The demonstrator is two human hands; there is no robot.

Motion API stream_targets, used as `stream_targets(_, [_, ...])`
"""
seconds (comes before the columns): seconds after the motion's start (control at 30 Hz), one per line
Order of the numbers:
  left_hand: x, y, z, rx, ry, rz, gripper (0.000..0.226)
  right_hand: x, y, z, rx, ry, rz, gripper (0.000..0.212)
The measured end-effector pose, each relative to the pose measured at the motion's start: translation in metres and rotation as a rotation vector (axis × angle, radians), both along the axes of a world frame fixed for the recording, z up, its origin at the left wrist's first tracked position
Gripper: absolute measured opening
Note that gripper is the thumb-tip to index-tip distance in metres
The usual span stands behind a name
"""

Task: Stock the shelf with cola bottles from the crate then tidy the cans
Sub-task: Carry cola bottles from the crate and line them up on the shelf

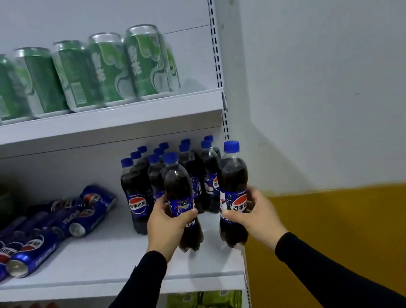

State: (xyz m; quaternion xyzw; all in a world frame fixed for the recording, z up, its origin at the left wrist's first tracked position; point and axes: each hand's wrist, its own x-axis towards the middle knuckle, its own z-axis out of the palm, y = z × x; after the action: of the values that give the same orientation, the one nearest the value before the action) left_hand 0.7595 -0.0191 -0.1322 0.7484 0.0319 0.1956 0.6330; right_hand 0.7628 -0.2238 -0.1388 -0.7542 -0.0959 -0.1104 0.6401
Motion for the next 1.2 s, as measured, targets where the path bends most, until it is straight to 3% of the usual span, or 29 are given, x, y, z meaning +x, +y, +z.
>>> stream_targets(0.3, [0.056,-0.001,-0.014,0.131,0.011,0.069,0.048,0.057,0.030,-0.018,-0.018,0.033,-0.025,0.066])
stream_targets(0.7, [0.078,0.003,-0.033,0.132,-0.009,0.055,0.045,0.074,0.060,-0.029,-0.030,0.045,-0.110,0.060])
stream_targets(0.97, [0.079,0.002,-0.041,0.251,-0.010,0.045,0.055,0.070,0.053,-0.038,-0.107,0.044,-0.040,0.053])
stream_targets(1.07, [0.074,0.004,-0.051,0.316,-0.001,0.097,0.063,0.069,0.048,-0.048,-0.194,0.077,-0.045,0.062])
stream_targets(1.2, [0.071,0.004,-0.062,0.357,0.029,0.148,0.055,0.073,0.050,-0.055,-0.190,0.080,-0.098,0.064])
